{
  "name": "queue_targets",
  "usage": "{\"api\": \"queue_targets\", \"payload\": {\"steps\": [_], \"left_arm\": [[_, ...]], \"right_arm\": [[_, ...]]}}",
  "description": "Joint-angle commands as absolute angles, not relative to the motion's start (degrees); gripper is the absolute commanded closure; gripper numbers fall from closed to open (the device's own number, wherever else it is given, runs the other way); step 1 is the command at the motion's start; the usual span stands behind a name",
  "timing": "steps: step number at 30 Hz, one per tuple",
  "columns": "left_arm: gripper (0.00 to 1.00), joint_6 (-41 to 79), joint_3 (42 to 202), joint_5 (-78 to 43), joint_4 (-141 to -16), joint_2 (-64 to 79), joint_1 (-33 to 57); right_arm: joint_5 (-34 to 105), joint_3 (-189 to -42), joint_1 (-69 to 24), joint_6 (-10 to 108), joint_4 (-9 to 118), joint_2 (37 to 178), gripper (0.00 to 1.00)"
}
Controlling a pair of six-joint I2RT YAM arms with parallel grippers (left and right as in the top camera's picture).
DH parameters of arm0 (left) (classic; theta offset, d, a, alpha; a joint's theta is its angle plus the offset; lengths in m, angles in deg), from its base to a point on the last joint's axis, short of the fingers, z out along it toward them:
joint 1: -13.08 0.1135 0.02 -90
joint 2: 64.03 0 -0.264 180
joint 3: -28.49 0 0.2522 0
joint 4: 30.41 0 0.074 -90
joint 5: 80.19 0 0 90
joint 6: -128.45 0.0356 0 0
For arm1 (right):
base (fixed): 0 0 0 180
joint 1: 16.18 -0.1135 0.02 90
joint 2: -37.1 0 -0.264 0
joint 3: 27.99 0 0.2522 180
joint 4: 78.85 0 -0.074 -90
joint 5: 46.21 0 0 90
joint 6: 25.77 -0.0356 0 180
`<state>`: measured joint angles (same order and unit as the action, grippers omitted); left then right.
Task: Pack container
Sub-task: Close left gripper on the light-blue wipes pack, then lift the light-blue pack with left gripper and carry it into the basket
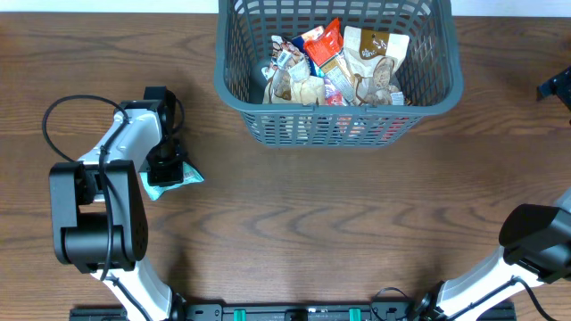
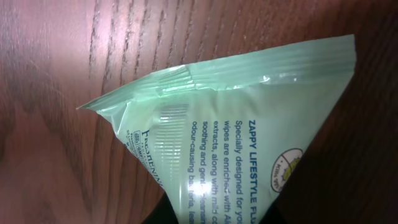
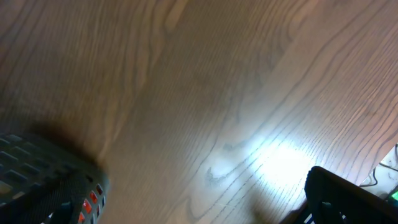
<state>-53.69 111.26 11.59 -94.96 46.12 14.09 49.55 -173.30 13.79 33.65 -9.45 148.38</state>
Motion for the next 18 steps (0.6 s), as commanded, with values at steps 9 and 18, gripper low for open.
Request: {"api": "queue_targets", "payload": {"steps": [9, 18], "left_arm": [[0.94, -31.55, 115.92, 19.08, -94.69, 35.94, 14.27], [0.94, -18.96, 122.76, 19.85, -85.10, 12.75, 14.20]], "right_arm": [[49.55, -173.19, 14.17, 33.62, -9.52, 148.12, 0.01], [49.55, -173.19, 14.17, 33.62, -9.52, 148.12, 0.01]]}}
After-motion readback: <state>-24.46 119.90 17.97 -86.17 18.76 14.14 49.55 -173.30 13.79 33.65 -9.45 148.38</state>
